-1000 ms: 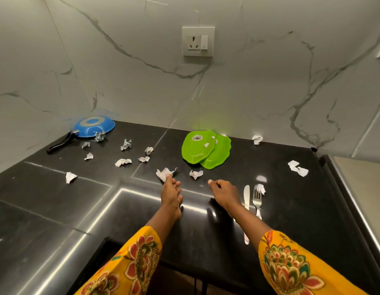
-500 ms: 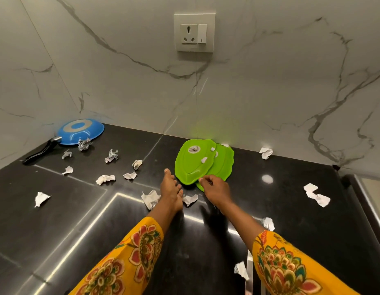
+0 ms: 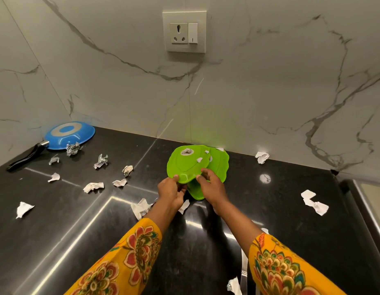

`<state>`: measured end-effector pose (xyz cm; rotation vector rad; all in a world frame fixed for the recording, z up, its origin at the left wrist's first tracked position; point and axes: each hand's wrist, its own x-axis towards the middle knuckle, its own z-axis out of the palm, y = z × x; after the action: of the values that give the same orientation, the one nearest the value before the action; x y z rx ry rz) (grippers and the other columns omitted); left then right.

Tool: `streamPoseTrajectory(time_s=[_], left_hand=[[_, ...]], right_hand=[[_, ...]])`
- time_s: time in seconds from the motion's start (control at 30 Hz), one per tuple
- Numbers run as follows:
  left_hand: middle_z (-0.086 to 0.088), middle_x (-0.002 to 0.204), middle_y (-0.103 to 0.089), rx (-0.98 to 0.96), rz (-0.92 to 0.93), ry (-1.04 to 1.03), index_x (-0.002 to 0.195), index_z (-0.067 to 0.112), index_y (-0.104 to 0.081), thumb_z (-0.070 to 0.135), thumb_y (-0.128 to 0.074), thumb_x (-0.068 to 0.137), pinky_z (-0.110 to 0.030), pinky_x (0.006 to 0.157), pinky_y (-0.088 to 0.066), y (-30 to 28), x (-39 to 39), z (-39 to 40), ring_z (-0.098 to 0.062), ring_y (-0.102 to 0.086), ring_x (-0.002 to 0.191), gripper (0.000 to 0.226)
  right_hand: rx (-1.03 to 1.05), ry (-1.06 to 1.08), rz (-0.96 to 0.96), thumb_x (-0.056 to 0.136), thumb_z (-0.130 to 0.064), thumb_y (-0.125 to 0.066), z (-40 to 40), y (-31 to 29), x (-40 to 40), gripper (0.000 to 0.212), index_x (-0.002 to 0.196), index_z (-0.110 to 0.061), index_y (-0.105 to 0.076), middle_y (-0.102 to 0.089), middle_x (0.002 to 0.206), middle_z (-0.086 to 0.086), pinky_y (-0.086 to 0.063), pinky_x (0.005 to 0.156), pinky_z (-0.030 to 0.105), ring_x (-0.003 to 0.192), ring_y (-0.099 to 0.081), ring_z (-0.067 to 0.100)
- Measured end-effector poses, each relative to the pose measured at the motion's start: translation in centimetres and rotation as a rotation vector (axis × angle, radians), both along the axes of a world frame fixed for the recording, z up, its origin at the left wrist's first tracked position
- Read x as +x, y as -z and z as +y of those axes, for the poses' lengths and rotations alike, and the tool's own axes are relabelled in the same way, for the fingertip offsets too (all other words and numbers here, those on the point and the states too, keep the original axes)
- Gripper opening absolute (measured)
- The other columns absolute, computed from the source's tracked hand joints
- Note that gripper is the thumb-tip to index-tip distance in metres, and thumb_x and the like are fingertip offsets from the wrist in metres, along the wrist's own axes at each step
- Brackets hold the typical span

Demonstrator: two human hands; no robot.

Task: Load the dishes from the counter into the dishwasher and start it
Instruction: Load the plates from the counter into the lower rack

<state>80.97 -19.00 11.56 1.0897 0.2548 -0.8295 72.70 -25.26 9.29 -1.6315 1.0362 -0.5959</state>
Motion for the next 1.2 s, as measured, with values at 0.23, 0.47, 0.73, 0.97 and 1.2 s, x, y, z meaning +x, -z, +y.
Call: streamPoseTrajectory(time_s=[0.23,0.47,0.73,0.97,1.2], left_hand=[[-0.013,0.085,-0.060,-0.205,-0.077,0.133,0.090,0.009,-0.046,-0.004,-0.048,0.093,-0.030,0.059,-0.058,-1.3,-2.8,1.9,-0.023,-0.060,0.076,0.014],[-0.001,0.073,-0.062,-0.154,-0.227,0.243,0.087,0.015,-0.057,0.031,-0.054,0.094,-0.023,0.059,-0.048,-2.1,-3.2,5.2,-0.010,-0.058,0.062,0.018],[-0.005,0.090,-0.055,-0.138,-0.044,0.089,0.090,0.016,-0.054,0.057,-0.043,0.092,-0.030,0.067,-0.044,-1.9,-1.8,9.3,-0.019,-0.053,0.077,0.043],[-0.010,0.117,-0.048,-0.205,0.019,0.135,0.129,0.028,-0.046,0.071,-0.046,0.082,-0.042,0.084,-0.045,-2.4,-2.9,14.0,-0.032,-0.050,0.105,0.064],[-0.008,0.147,-0.033,-0.320,0.044,0.304,0.141,0.039,-0.034,0.073,-0.041,0.081,-0.055,0.089,-0.044,-1.3,-7.0,19.0,-0.044,-0.039,0.126,0.069]], right_hand=[[0.638,0.227,-0.555,0.096,-0.003,-0.042,1.6,-3.6,0.0,0.019,0.086,-0.014,-0.054,-0.059,0.081,0.008,-0.048,0.056,0.028,0.069,-0.057,0.019],[0.842,0.483,-0.813,0.084,0.020,-0.030,3.2,-6.3,-1.1,0.035,0.078,-0.005,-0.053,-0.051,0.073,0.014,-0.041,0.030,0.018,0.053,-0.054,0.025],[0.921,0.406,-0.718,0.089,0.012,-0.025,5.9,-5.9,-5.8,0.033,0.064,-0.005,-0.040,-0.047,0.033,0.007,-0.035,0.027,0.013,0.022,-0.044,0.011],[0.936,0.344,-0.632,0.086,0.010,-0.028,11.3,-5.4,-10.7,0.030,0.065,-0.003,-0.045,-0.048,0.038,0.008,-0.034,0.028,0.012,0.026,-0.046,0.012],[0.967,0.186,-0.460,0.091,0.003,-0.030,17.3,-5.0,-16.5,0.030,0.080,0.010,-0.057,-0.056,0.048,0.014,-0.043,0.032,0.016,0.033,-0.053,0.013]])
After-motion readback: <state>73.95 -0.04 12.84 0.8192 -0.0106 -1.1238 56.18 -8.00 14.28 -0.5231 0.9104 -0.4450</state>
